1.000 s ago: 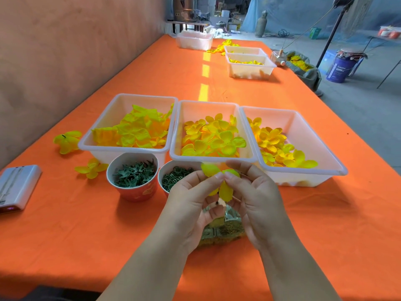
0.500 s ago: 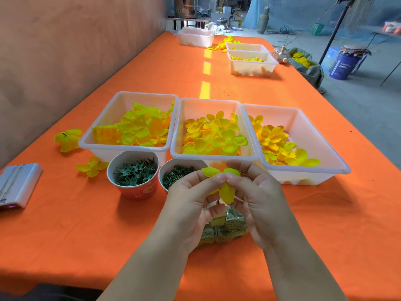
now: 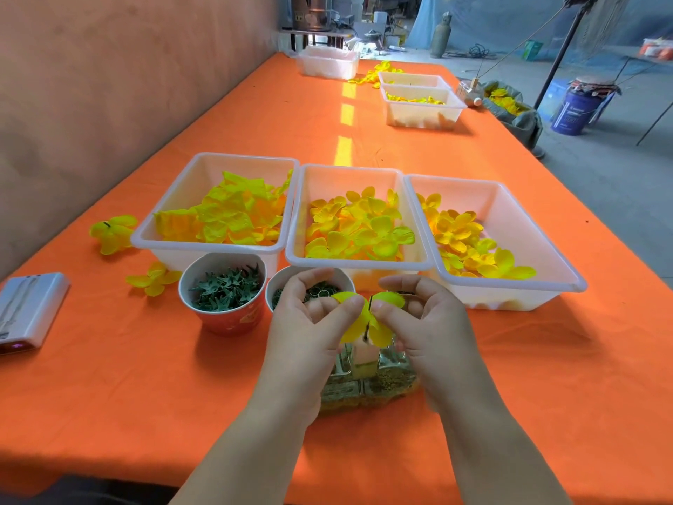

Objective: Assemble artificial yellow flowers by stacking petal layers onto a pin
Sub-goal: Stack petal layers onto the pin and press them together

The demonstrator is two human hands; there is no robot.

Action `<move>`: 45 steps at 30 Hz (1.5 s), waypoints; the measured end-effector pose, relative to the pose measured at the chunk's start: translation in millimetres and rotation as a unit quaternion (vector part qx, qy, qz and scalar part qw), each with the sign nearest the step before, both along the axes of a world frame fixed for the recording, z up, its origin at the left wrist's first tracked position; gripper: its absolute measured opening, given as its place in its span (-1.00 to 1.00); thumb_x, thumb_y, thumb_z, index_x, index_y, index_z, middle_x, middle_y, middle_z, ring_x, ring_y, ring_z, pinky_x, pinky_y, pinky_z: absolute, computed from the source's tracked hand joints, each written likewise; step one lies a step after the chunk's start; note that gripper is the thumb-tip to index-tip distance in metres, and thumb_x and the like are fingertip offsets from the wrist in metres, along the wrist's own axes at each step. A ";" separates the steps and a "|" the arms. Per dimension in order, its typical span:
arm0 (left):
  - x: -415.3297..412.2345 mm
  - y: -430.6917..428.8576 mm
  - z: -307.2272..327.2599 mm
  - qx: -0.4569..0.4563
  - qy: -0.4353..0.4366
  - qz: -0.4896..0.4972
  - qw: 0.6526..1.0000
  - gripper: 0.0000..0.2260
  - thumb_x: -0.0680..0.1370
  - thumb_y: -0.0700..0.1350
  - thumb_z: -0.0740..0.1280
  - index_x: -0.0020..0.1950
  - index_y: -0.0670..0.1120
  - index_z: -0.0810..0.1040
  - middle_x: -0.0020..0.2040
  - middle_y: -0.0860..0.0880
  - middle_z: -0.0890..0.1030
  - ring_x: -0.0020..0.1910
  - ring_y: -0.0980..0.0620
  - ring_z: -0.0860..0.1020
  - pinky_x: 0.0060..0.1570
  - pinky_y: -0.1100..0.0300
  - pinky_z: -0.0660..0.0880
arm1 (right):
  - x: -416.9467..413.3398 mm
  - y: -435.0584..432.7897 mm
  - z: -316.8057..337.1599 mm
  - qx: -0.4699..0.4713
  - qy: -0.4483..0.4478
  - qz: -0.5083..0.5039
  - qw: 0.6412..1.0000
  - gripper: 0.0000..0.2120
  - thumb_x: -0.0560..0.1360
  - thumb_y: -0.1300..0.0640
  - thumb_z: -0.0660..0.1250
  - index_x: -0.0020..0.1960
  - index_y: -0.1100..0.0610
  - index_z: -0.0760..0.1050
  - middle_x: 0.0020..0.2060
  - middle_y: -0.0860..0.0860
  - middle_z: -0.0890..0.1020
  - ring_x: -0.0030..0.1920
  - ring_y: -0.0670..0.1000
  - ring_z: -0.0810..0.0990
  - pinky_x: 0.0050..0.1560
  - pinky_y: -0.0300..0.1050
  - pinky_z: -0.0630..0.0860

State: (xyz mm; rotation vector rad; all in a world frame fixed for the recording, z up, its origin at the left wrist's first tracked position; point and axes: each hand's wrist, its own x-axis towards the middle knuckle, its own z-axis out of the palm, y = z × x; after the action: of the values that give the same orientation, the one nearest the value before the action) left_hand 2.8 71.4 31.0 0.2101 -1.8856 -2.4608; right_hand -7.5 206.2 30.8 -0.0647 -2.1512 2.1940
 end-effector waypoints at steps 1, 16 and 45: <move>-1.2 -1.9 -2.7 -0.022 0.013 0.003 1.000 -0.69 0.49 -0.23 0.47 0.18 0.00 0.53 -0.32 0.02 0.54 -0.31 0.15 0.54 -0.39 0.31 0.44 | -0.7 0.9 -1.3 0.029 0.008 -0.004 1.000 -0.80 0.47 0.29 0.46 0.01 0.05 0.60 -0.43 -0.09 0.62 -0.45 -0.18 0.53 -0.45 -0.37 0.41; -11.8 -5.4 -23.6 -0.005 -0.057 -0.034 0.998 -0.70 0.52 -0.32 0.41 0.19 -0.04 0.52 -0.35 -0.01 0.54 -0.40 0.08 0.52 -0.45 0.21 0.39 | -4.0 5.9 -4.4 -0.004 -0.115 0.050 0.992 -0.87 0.54 0.31 0.39 0.04 0.13 0.56 -0.38 -0.02 0.67 -0.39 -0.01 0.68 -0.45 -0.23 0.54; -5.0 -3.7 -29.5 -0.193 0.098 -0.043 0.975 -0.96 0.38 0.01 0.46 -0.22 0.16 0.71 0.12 0.18 0.58 -0.08 0.11 0.55 -0.04 -0.01 0.52 | -182.6 50.5 13.2 0.806 0.131 0.138 0.560 -0.44 0.48 0.13 0.43 0.45 -0.09 0.40 0.37 0.09 0.42 0.40 0.17 0.35 0.16 0.06 0.49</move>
State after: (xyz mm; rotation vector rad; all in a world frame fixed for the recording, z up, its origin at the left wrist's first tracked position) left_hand -2.2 67.7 1.5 -0.1244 -2.2660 -2.0110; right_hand -190.1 256.7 44.0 0.6331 -2.9779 -0.4845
